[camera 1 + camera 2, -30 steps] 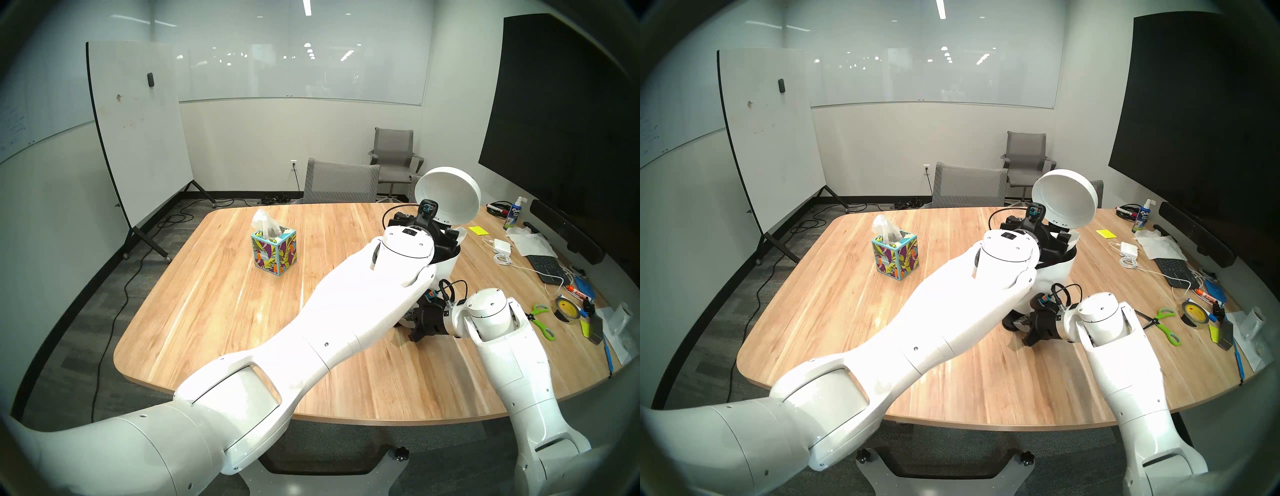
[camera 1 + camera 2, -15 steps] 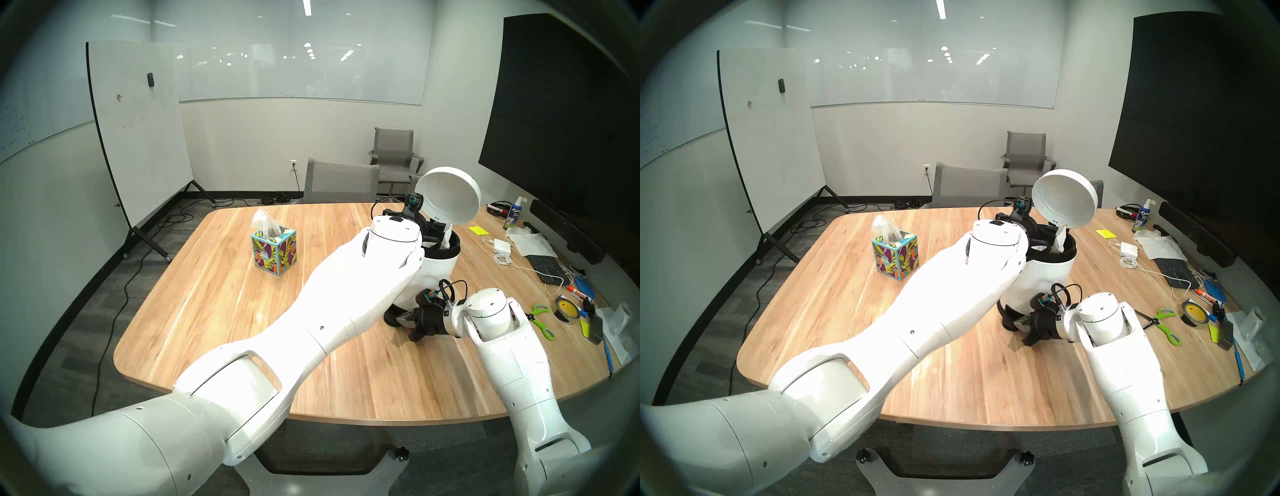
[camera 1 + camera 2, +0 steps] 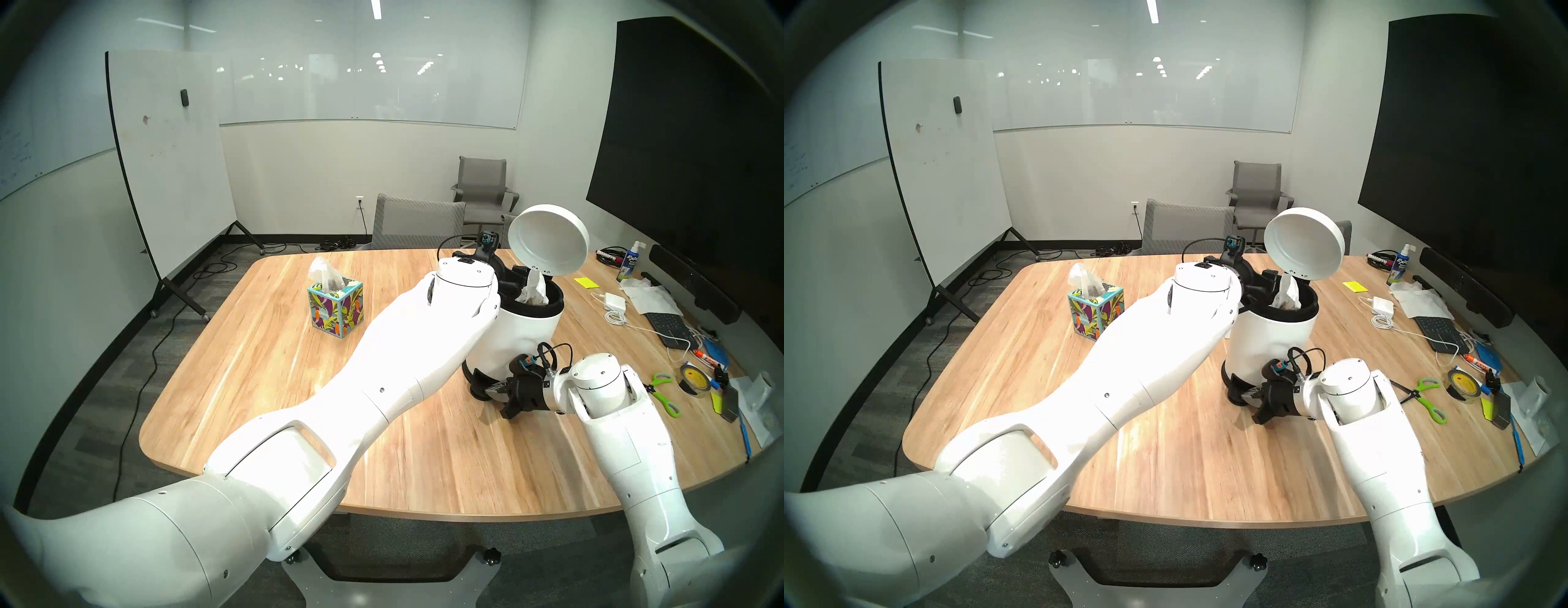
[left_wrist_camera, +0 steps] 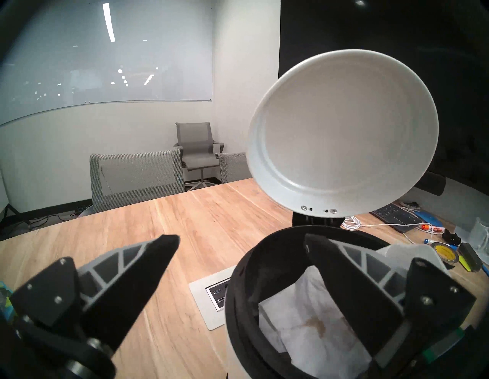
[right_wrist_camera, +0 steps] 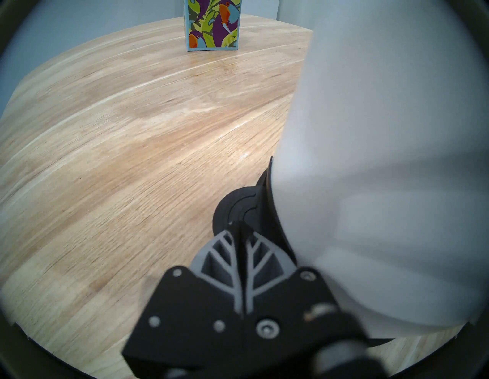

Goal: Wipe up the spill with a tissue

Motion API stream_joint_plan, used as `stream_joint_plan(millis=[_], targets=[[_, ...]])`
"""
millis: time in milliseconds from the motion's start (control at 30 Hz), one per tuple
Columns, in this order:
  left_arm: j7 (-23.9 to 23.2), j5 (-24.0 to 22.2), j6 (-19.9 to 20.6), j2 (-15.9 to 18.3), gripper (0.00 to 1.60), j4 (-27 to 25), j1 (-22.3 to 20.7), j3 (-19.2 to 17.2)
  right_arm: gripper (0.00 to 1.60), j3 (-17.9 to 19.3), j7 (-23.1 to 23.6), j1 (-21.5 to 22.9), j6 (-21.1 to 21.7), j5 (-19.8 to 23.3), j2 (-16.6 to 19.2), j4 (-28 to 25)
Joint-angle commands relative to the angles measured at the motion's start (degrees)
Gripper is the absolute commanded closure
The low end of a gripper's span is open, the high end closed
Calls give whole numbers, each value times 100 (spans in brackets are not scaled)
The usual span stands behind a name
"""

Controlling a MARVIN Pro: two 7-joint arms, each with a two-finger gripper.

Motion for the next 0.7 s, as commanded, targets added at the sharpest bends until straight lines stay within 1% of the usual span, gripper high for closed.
stream_joint_plan(millis=[0,67,167,233,333,400,633,667], targets=[[-75,19,-150,18,0,134,-314,-127,160,-125,-45,-116,31,-99,-27,185],[-109,-5,-157,25,0,242,-401,-223,160,-122,-44,-118,30,-96,-27,182],[-140,-28,-156,45,0,238,-447,-295,160,-119,-42,-121,30,-93,-27,178],[-164,-59,-144,71,0,134,-449,-368,160,-115,-40,-124,29,-89,-26,174],[-159,-35,-144,177,0,-213,-361,-412,160,-113,-39,-126,28,-87,-26,171],[-151,-80,-81,196,0,-295,-328,-465,160,-114,-39,-125,28,-88,-27,172],[-123,-106,-73,490,0,-824,-63,-576,160,-121,-43,-119,30,-96,-27,181],[-127,-154,-13,523,0,-904,-24,-622,160,-120,-43,-120,30,-95,-27,180]])
